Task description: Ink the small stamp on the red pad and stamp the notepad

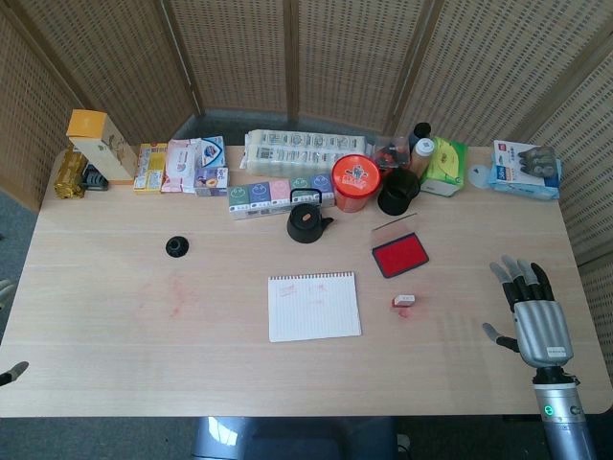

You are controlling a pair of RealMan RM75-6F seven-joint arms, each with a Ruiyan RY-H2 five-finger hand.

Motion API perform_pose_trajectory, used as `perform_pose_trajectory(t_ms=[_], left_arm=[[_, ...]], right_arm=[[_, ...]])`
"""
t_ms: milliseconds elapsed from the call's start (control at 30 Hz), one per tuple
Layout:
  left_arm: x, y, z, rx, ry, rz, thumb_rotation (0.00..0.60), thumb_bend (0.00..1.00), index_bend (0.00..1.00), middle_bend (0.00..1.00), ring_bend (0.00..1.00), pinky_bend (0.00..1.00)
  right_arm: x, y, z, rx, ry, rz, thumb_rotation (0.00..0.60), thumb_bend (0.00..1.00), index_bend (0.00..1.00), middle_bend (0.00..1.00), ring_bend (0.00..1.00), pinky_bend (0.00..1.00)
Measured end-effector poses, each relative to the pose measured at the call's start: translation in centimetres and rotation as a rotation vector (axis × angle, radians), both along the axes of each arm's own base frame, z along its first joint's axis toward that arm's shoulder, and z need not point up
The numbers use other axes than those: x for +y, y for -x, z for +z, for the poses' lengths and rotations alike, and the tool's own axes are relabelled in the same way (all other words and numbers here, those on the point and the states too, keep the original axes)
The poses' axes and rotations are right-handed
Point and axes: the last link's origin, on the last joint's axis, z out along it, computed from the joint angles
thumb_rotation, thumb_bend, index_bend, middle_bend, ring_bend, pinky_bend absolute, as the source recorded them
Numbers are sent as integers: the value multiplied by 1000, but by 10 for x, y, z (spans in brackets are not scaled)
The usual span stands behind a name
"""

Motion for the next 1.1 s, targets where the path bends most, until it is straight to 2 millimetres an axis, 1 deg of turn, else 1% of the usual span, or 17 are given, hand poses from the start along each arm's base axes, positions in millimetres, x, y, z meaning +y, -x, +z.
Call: perform_pose_trajectory(t_ms=[133,233,333,367,433,467,533,567,600,633,667,700,733,767,867,933,1100], left_arm=[[-2,-1,0,-3,3,-9,600,0,0,0,0,101],[-4,-2,1,-9,-4,-14,600,0,0,0,0,101],[-5,-2,2,-14,-9,-16,600,0,0,0,0,101],[-5,-2,2,-14,-9,-15,600,0,0,0,0,101],[-4,-1,2,-15,-8,-13,600,0,0,0,0,101],[-3,-1,2,-15,-7,-12,600,0,0,0,0,101],[0,-1,2,-15,-4,-6,600,0,0,0,0,101],[1,-1,1,-15,-3,-2,600,0,0,0,0,101],[3,0,1,-14,-1,2,600,0,0,0,0,101],[5,1,0,-13,3,7,600,0,0,0,0,101],[6,1,0,-12,5,12,600,0,0,0,0,101],[8,2,0,-11,7,16,600,0,0,0,0,101],[10,2,-1,-10,10,21,600,0,0,0,0,101],[11,3,-1,-10,12,25,600,0,0,0,0,101],[16,5,-1,-9,19,39,600,0,0,0,0,101],[19,7,-2,-9,25,53,600,0,0,0,0,101],[24,9,-1,-11,29,69,600,0,0,0,0,101]], right_arm=[[2,1,0,-5,-4,-10,600,34,85,49,0,12],[1,1,-3,-18,-23,-15,600,43,85,86,1,13],[-5,-1,-6,-28,-40,-15,600,66,87,198,50,48],[-9,-2,-7,-27,-43,-12,600,74,98,258,82,69],[-18,-2,-9,-12,-44,-15,600,84,118,372,160,98],[-22,-2,-10,-6,-45,-18,600,99,126,450,236,120],[-35,-4,-12,6,-40,-23,600,125,135,600,425,206],[-41,-6,-12,10,-35,-21,600,134,141,681,560,301],[-50,-8,-14,17,-28,-13,600,138,146,747,687,448],[-55,-10,-15,22,-25,-4,600,139,148,780,758,562],[-60,-12,-17,27,-22,5,600,139,149,824,848,750],[-66,-14,-20,31,-21,15,600,144,150,862,915,895],[-70,-16,-23,33,-23,23,600,151,150,884,949,954],[-74,-17,-25,33,-28,29,600,171,153,919,984,999],[-82,-23,-34,29,-44,46,600,239,129,986,1000,1000],[-84,-24,-39,17,-76,43,600,268,118,994,1000,1000],[-87,-34,-57,-1,-189,35,600,341,244,994,1000,1000]])
